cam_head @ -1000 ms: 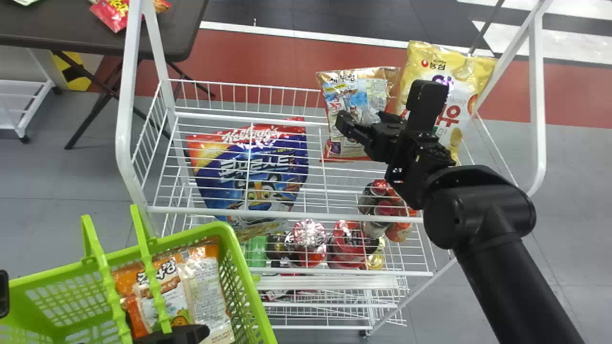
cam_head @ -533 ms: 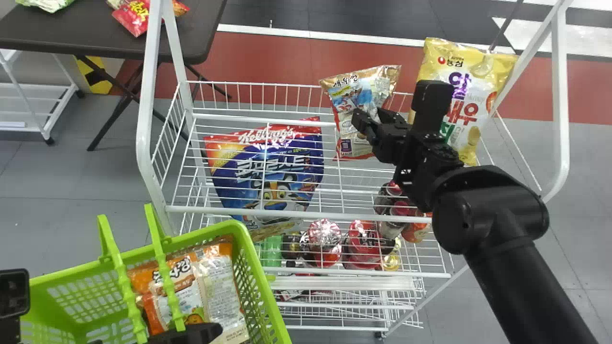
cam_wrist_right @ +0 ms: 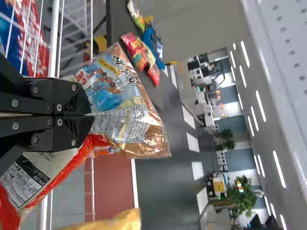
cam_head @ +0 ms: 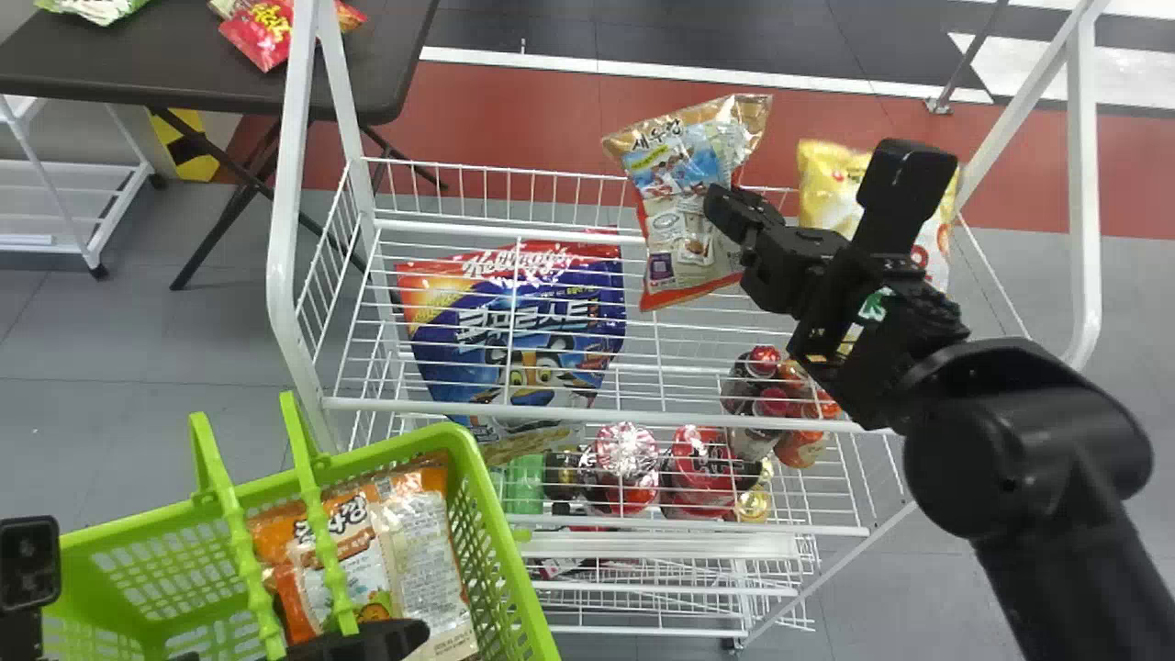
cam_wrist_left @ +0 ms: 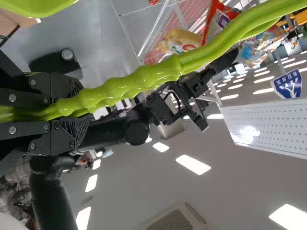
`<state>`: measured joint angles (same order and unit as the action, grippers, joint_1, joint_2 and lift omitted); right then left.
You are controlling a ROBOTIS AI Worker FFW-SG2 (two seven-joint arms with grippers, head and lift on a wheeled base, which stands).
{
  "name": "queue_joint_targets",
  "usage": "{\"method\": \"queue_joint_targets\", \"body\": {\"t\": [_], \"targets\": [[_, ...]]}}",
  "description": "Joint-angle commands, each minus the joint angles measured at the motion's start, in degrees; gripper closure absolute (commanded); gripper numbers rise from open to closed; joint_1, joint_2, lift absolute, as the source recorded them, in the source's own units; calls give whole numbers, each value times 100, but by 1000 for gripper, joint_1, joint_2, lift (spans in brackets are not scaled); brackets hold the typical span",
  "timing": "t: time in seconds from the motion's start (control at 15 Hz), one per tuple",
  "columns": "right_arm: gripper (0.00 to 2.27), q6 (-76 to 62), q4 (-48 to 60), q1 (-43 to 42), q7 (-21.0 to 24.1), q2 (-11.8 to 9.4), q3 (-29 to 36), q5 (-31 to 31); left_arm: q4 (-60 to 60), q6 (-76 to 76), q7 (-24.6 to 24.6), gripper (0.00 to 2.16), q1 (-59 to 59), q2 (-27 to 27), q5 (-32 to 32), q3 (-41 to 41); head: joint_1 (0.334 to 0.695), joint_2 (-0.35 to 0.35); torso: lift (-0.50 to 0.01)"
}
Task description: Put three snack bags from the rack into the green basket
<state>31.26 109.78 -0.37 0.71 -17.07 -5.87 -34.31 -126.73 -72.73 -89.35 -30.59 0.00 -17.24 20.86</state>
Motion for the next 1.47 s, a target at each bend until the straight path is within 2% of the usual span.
{"method": "queue_joint_targets", "body": {"t": [0.0, 0.47, 0.53, 0.87, 1.07, 1.4], "targets": [[2250, 896, 632, 257, -123, -33, 165, -559, -1, 0, 5, 2148, 0, -15, 1, -30, 695, -84, 0], [2250, 3322, 1529, 670, -484, 46, 192, -2114, 16, 0, 75, 2148, 97, -15, 80, -223, 695, 43, 0], [2250, 3515, 1599, 679, -484, 81, 174, -2290, 16, 0, 75, 2148, 97, -15, 72, -241, 695, 84, 0], [2250, 3708, 1529, 828, -405, 371, 33, -2668, 16, 17, 75, 2148, 97, -15, 63, -328, 695, 180, 0], [2250, 3708, 1318, 1022, -378, 547, -19, -2967, 25, 35, 102, 2148, 114, -15, 54, -372, 695, 208, 0], [2250, 3849, 1098, 1224, -238, 564, -195, -3020, 16, 35, 110, 2148, 132, -15, 10, -355, 695, 258, 0]]}}
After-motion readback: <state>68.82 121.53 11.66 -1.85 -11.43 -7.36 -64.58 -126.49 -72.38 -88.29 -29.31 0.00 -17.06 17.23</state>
